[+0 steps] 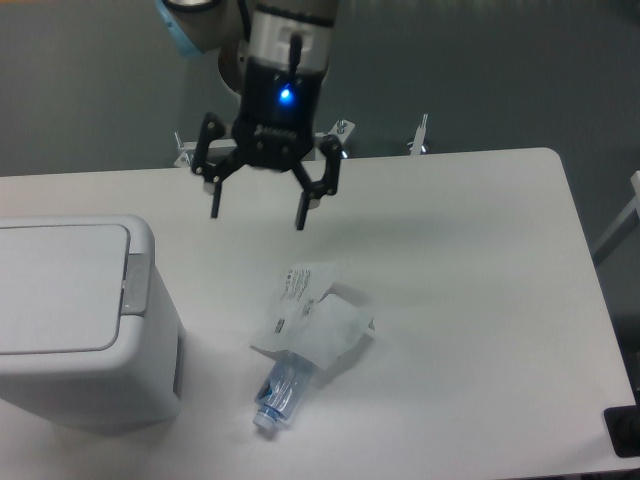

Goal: Open the trash can
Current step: 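Lower the open gripper toward the lid edge of the white trash can, then push the gripper finger against the lid edge to tip the lid open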

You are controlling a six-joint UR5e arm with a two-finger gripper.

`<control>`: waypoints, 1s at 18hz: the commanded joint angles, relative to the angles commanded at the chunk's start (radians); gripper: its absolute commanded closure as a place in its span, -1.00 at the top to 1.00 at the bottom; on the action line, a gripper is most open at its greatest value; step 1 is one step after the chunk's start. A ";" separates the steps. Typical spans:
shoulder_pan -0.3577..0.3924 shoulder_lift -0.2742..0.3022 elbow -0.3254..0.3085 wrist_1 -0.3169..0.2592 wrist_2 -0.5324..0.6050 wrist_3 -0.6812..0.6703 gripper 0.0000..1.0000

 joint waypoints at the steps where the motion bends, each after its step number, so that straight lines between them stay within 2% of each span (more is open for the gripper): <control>1: -0.006 -0.006 0.003 0.002 0.006 -0.002 1.00; 8: -0.051 -0.069 0.021 0.021 0.006 -0.043 1.00; 18: -0.071 -0.084 0.022 0.032 0.005 -0.072 1.00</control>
